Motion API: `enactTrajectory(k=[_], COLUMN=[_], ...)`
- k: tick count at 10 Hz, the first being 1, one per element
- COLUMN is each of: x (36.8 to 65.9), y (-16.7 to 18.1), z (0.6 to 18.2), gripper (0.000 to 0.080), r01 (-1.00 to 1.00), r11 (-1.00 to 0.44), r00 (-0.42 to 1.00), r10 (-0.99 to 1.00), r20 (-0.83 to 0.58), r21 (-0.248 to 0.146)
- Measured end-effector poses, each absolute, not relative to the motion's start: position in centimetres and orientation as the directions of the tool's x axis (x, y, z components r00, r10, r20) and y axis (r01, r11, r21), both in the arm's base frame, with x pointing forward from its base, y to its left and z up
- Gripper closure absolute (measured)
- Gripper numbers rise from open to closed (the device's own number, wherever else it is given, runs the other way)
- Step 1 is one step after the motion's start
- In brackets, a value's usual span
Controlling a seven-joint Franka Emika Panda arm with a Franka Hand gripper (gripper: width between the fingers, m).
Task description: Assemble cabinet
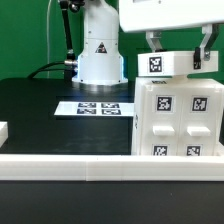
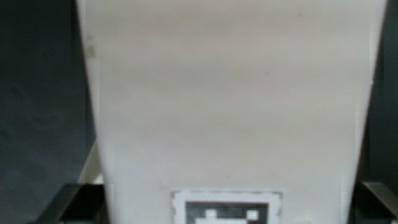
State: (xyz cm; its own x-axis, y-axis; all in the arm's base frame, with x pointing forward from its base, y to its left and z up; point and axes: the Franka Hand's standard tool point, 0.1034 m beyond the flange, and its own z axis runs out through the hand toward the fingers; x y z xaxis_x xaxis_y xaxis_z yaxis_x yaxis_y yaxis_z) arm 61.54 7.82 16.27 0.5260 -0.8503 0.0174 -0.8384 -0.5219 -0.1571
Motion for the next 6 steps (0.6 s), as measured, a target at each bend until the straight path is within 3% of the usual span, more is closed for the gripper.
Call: enactTrajectory(k=[3,6], x=[61.63,61.51], y=[7.86,8.25], z=[16.27,16.15], gripper=[0.0239,0.0239], r01=[-0.953,-0.989], r11=[-0.251,0.060], r00=[0.264,-0.044], r10=[-0.963,-0.992], r20=[-0.057,-0.120], r21=[-0.169,-0.139])
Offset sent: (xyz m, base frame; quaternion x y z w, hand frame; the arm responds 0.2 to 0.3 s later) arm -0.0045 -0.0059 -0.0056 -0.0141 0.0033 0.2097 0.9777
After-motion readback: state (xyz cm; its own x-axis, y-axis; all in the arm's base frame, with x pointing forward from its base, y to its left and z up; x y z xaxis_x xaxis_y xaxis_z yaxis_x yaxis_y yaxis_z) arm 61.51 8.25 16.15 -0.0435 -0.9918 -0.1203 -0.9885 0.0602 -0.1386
